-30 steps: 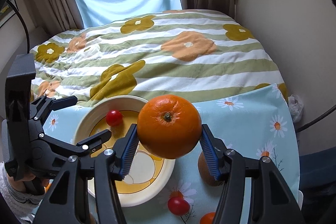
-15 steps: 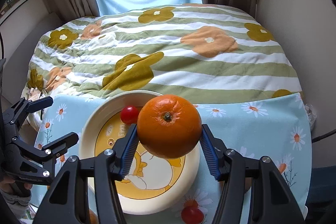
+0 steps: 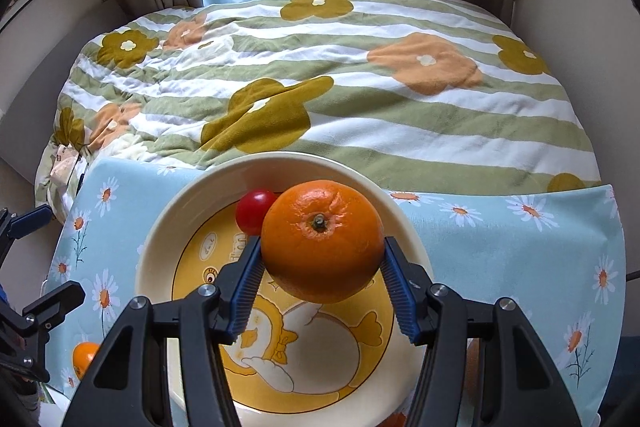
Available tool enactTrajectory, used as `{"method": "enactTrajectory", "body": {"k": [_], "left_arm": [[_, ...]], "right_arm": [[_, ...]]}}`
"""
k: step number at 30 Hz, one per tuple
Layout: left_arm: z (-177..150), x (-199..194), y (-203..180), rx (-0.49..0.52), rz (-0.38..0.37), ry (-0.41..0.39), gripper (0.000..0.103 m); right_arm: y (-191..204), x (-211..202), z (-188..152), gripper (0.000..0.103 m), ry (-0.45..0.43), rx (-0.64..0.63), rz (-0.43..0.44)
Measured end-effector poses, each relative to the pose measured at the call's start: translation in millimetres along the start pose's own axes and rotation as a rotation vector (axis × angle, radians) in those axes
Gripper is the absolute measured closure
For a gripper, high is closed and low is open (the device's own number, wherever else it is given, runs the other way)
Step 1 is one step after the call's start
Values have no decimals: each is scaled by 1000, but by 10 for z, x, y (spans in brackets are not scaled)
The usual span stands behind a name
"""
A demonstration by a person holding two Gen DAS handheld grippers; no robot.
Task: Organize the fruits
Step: 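Lower the large orange into the bowl and open the right tool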
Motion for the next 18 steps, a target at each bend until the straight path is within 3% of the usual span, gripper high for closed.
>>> {"method": "enactTrajectory", "body": {"k": [4,5,6,8,12,18], "left_arm": [[-49,-10,32,-9,0,4,0],[-56,-20,30,-10,-1,2,0],[-57,-21,30,-10,-2,1,0],[-59,-34,31,-12,-4,-2,0],[-77,-91,46,-19,4,-15,0],[-99,-375,43,-40,-4,-73,0]], "right_arm": [[14,35,2,48,-3,-6,-9],[17,24,8,44,-12,-6,-11],[12,-5,24,37,-28,-4,-15],[31,-72,54,6,-65,-5,-8],[45,-189,73,4,-107,0,-8],[102,-428,-25,4,-99,-26,-3]]}}
Point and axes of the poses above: each gripper's, at about its wrist camera, not at the fingertips, and x roughly the way its jaws point, y to its left, z to its top, the point moved 6 cm from there along x, roughly the way its jaws point, and after that the axes turned 11 degrees about y, right-handed, at the moved point
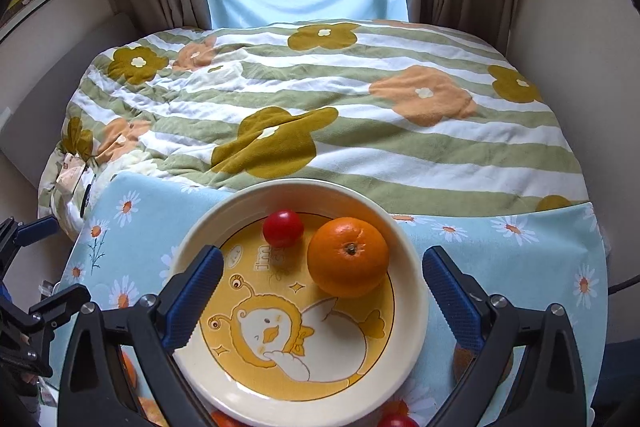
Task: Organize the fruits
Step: 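Lower the large orange into the bowl and open the right tool, then lift both tools away from the bowl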
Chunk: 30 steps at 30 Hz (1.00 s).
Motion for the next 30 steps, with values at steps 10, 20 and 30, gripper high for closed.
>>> {"method": "enactTrajectory", "body": {"k": [10,20,30], "left_arm": [[-180,-577,-135,-25,41,-89,0],[-667,-969,-424,-50,39,-125,0],[-1140,-920,-718,-60,22,-97,0]], "right_arm": [[66,-744,-287,3,-86,-13,23],[-80,-1225,-897,3,-40,-28,-35],[-93,-1207,-1489,3,-7,-68,-11]]}}
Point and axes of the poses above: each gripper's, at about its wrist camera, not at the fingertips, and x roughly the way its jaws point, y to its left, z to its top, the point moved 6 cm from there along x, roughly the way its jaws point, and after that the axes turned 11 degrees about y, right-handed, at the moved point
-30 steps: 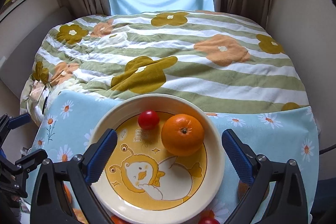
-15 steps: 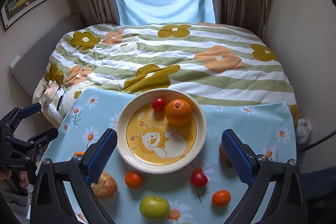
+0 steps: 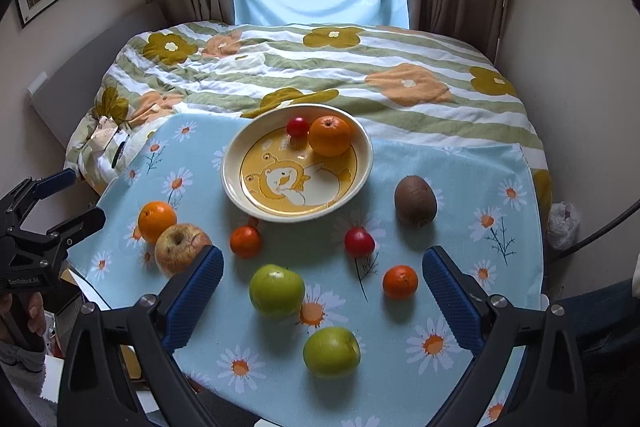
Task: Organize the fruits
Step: 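Lift both tools away from the bowl, then grasp the large wrinkled apple with the left tool while the right tool grasps a green apple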
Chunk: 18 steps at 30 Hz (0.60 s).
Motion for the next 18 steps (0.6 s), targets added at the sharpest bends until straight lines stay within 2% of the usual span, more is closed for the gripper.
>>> {"method": "enactTrajectory", "body": {"k": [8,13,18], "left_arm": [[-226,423,-274,99,-27,62,0],[-324,738,-336,126,-40,111,0],[-349,957,-344,127,-60,137,0]], "right_arm": [[14,346,-343,3,48,-38,54],[103,600,-455,3,74,-101,93],[180,796,-494,4,94,-153,91]]}}
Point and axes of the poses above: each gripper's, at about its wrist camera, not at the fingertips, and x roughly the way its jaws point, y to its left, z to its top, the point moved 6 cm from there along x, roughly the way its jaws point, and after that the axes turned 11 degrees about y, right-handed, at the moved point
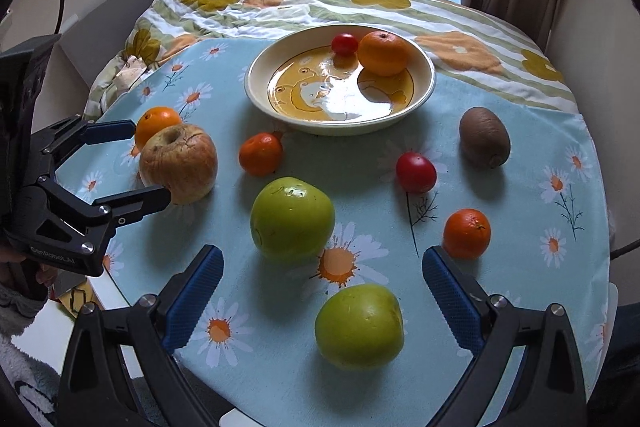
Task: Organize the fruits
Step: 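Grasp the large wrinkled apple with the left tool while the right tool grasps a green apple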
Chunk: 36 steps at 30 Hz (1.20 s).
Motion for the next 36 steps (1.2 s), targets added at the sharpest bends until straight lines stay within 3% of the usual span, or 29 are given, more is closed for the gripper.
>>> {"method": "enactTrajectory", "body": {"k": [8,12,19,25,34,36], "left_arm": [[57,223,-74,32,-3,34,11],[88,297,-42,33,14,56,21],[95,295,-39,42,9,65,22],[61,277,-7,25,-7,81,22],[-56,224,23,7,-9,91,22],[-75,199,24,2,-11,90,22]], "right_arm": [[64,129,92,5,9,-53,-8],[99,218,115,15,34,-62,6],[138,327,144,26,58,-56,32],[197,397,210,29,66,-65,38],[220,461,242,51,85,-73,26],[207,453,240,51,87,-64,30]]}}
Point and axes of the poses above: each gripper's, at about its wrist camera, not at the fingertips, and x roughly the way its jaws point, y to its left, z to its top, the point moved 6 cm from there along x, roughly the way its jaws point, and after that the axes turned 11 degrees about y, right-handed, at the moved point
